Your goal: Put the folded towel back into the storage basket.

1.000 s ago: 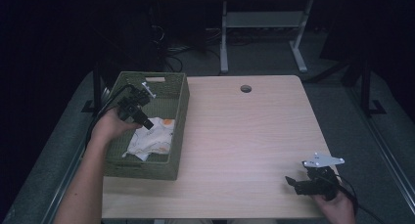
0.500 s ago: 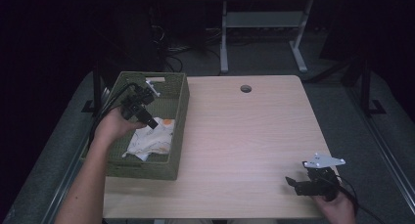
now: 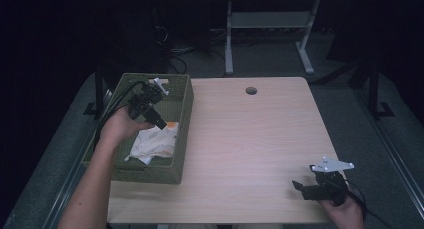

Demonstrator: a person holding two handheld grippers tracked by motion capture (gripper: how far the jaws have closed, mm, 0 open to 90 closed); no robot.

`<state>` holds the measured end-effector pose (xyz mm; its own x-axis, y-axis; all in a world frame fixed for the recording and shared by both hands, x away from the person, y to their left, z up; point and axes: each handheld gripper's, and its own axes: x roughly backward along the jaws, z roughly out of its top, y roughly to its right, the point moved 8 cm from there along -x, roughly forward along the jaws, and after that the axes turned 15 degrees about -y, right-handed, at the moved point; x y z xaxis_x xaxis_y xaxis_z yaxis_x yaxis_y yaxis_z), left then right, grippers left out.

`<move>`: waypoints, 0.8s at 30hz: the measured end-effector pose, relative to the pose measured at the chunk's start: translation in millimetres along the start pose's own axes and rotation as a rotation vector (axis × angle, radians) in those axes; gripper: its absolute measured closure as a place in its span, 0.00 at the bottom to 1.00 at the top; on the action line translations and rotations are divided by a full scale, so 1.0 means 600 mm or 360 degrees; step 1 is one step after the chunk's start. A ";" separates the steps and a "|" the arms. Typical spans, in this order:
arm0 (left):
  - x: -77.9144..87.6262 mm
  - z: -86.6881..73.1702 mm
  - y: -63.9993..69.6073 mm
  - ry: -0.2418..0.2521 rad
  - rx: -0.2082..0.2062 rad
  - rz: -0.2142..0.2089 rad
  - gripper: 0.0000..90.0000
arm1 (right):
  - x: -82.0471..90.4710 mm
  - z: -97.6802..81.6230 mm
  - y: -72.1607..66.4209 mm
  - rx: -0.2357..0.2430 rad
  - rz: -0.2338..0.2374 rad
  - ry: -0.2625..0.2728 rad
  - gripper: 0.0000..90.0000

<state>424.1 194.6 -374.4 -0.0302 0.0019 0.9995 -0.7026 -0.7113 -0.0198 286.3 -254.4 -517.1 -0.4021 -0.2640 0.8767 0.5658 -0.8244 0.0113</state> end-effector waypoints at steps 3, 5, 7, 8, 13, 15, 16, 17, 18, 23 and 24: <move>0.003 0.007 0.006 0.0017 -0.0001 -0.0003 0.58 | 0.000 0.000 0.000 -0.0002 0.0000 0.0001 0.18; 0.007 0.013 0.012 0.0024 -0.0006 -0.0003 0.57 | 0.000 0.000 0.000 -0.0001 0.0002 0.0000 0.18; 0.011 0.016 0.017 0.0023 -0.0016 0.0003 0.57 | 0.000 0.000 0.000 0.0001 0.0001 0.0000 0.18; 0.012 0.018 0.019 0.0027 -0.0024 0.0005 0.57 | 0.000 0.000 0.000 0.0000 0.0001 0.0000 0.18; 0.018 0.025 0.028 0.0025 -0.0051 0.0008 0.56 | 0.000 0.000 0.000 0.0001 0.0003 0.0001 0.18; 0.019 0.030 0.034 0.0028 -0.0056 0.0013 0.56 | 0.000 0.000 0.000 -0.0001 0.0003 0.0003 0.18; 0.019 0.034 0.040 0.0031 -0.0058 0.0009 0.56 | 0.000 0.000 0.001 -0.0001 0.0002 0.0005 0.18; 0.019 0.036 0.042 0.0026 -0.0068 0.0013 0.56 | 0.000 0.000 0.001 -0.0001 0.0002 0.0004 0.18; 0.019 0.036 0.042 0.0026 -0.0068 0.0013 0.56 | 0.000 0.000 0.001 -0.0001 0.0002 0.0004 0.18; 0.014 0.048 0.059 0.0013 -0.0101 0.0012 0.56 | 0.000 0.000 0.001 0.0001 0.0004 0.0004 0.18; 0.014 0.048 0.059 0.0013 -0.0101 0.0012 0.56 | 0.000 0.000 0.001 0.0001 0.0004 0.0004 0.18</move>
<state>419.3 149.2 -365.9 -0.0415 0.0028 0.9991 -0.7459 -0.6654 -0.0291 286.5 -254.7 -516.9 -0.4026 -0.2674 0.8754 0.5671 -0.8236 0.0092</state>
